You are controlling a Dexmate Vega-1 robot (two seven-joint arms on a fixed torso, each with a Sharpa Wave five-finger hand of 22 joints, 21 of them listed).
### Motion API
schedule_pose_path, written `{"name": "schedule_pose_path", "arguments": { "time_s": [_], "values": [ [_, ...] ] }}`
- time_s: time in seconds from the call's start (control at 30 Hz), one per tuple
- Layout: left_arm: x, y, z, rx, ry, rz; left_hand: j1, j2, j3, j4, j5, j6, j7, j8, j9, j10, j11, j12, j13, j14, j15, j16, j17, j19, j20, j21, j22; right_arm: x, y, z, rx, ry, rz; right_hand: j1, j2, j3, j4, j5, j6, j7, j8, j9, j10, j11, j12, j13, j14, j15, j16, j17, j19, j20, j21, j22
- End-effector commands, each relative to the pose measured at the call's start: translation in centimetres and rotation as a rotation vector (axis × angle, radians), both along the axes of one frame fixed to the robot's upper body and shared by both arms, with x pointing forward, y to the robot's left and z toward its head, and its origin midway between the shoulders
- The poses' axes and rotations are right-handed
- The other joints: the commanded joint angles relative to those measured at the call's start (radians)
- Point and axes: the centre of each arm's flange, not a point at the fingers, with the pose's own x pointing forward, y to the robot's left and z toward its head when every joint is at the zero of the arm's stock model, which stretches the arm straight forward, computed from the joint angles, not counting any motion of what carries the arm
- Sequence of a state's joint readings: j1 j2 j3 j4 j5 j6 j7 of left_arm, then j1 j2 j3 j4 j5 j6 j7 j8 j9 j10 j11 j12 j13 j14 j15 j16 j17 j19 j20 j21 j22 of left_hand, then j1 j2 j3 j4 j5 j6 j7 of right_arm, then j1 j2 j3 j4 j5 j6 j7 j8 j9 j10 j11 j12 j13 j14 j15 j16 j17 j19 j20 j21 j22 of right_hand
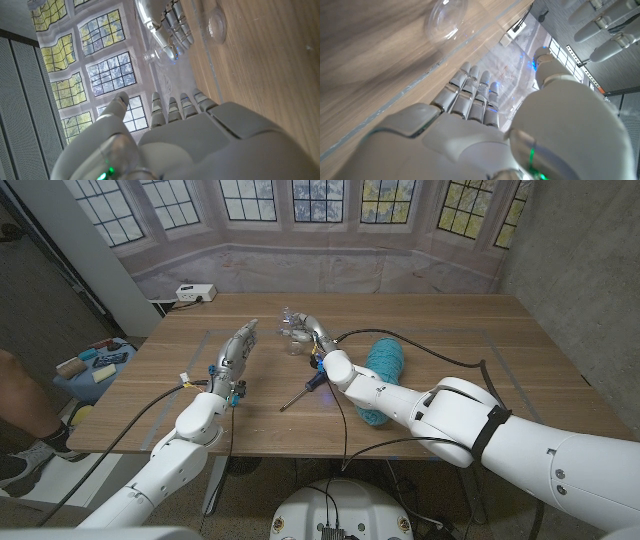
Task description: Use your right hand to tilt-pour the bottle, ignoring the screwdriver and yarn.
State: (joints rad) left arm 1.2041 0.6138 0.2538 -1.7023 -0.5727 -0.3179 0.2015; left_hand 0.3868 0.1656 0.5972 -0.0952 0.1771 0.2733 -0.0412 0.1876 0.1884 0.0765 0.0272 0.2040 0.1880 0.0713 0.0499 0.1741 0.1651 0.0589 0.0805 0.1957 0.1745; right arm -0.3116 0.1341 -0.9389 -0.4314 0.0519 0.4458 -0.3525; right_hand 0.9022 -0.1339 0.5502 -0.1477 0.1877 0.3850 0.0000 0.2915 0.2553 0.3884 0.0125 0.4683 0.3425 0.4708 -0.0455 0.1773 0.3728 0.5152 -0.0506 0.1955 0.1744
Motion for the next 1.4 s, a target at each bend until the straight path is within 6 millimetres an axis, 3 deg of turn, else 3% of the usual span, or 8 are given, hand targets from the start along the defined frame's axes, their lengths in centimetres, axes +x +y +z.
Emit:
{"name": "schedule_pose_path", "arguments": {
  "time_s": [0.03, 0.43, 0.47, 1.07, 1.4],
  "values": [
    [0.1, -0.5, 0.1, 0.001, -0.001, -0.003, -0.002, 0.001, 0.003, -0.002, 0.002, 0.007, -0.005, 0.004, 0.005, 0.004, 0.005, 0.001, 0.002, 0.001, 0.003, 0.002, 0.002, -0.001, 0.007, 0.001, 0.002, -0.2, -0.1, 0.5, -0.022, -0.015, 0.047, -0.013, -0.015, -0.005, 0.001, 0.000, -0.014, 0.002, -0.010, 0.003, -0.014, 0.003, -0.010, 0.002, -0.014, -0.060, 0.000, -0.003, -0.014, 0.003, -0.005, 0.004],
    [0.3, -1.2, 0.3, 0.012, -0.003, -0.016, -0.002, 0.001, 0.002, -0.002, 0.002, 0.011, -0.005, 0.005, 0.005, 0.005, 0.005, 0.001, 0.002, 0.000, 0.004, 0.002, 0.002, -0.001, 0.006, 0.001, 0.002, -0.5, -0.8, 0.9, -0.046, -0.019, 0.091, -0.050, -0.020, -0.010, 0.001, 0.001, -0.080, 0.019, -0.035, 0.006, -0.088, 0.026, -0.049, 0.006, -0.104, -0.028, -0.002, -0.026, -0.078, 0.023, -0.013, 0.004],
    [0.3, -1.2, 0.3, 0.012, -0.003, -0.016, -0.002, 0.001, 0.002, -0.002, 0.002, 0.011, -0.006, 0.005, 0.005, 0.004, 0.005, 0.001, 0.002, 0.000, 0.004, 0.002, 0.002, -0.001, 0.006, 0.001, 0.002, -0.5, -0.8, 0.9, -0.048, -0.018, 0.094, -0.056, -0.020, -0.011, 0.000, 0.002, -0.089, 0.025, -0.038, 0.006, -0.101, 0.033, -0.056, 0.007, -0.121, -0.015, -0.001, -0.030, -0.090, 0.029, -0.013, 0.004],
    [-0.3, -1.8, -0.2, 0.012, -0.008, -0.015, -0.001, 0.002, 0.002, -0.004, 0.003, 0.012, -0.007, 0.005, 0.005, 0.003, 0.009, 0.001, 0.002, 0.000, 0.006, 0.003, 0.002, -0.002, 0.006, 0.001, 0.002, -1.2, -1.0, 0.9, -0.071, -0.027, 0.143, -0.087, -0.017, -0.014, -0.001, 0.003, -0.146, 0.036, -0.057, 0.008, -0.168, 0.051, -0.088, 0.014, -0.198, 0.021, 0.002, -0.046, -0.151, 0.048, -0.013, 0.005],
    [-0.3, -1.8, -0.4, 0.016, -0.009, -0.019, 0.000, 0.002, 0.001, -0.004, 0.003, 0.011, -0.010, 0.004, 0.005, 0.003, 0.009, 0.001, 0.002, 0.000, 0.005, 0.003, 0.002, -0.002, 0.006, 0.001, 0.002, -1.4, -1.2, 0.6, -0.079, -0.042, 0.153, -0.098, -0.016, -0.014, -0.003, 0.004, -0.170, 0.039, -0.063, 0.009, -0.200, 0.058, -0.104, 0.017, -0.241, 0.036, 0.003, -0.053, -0.188, 0.040, -0.013, 0.006]
  ]
}}
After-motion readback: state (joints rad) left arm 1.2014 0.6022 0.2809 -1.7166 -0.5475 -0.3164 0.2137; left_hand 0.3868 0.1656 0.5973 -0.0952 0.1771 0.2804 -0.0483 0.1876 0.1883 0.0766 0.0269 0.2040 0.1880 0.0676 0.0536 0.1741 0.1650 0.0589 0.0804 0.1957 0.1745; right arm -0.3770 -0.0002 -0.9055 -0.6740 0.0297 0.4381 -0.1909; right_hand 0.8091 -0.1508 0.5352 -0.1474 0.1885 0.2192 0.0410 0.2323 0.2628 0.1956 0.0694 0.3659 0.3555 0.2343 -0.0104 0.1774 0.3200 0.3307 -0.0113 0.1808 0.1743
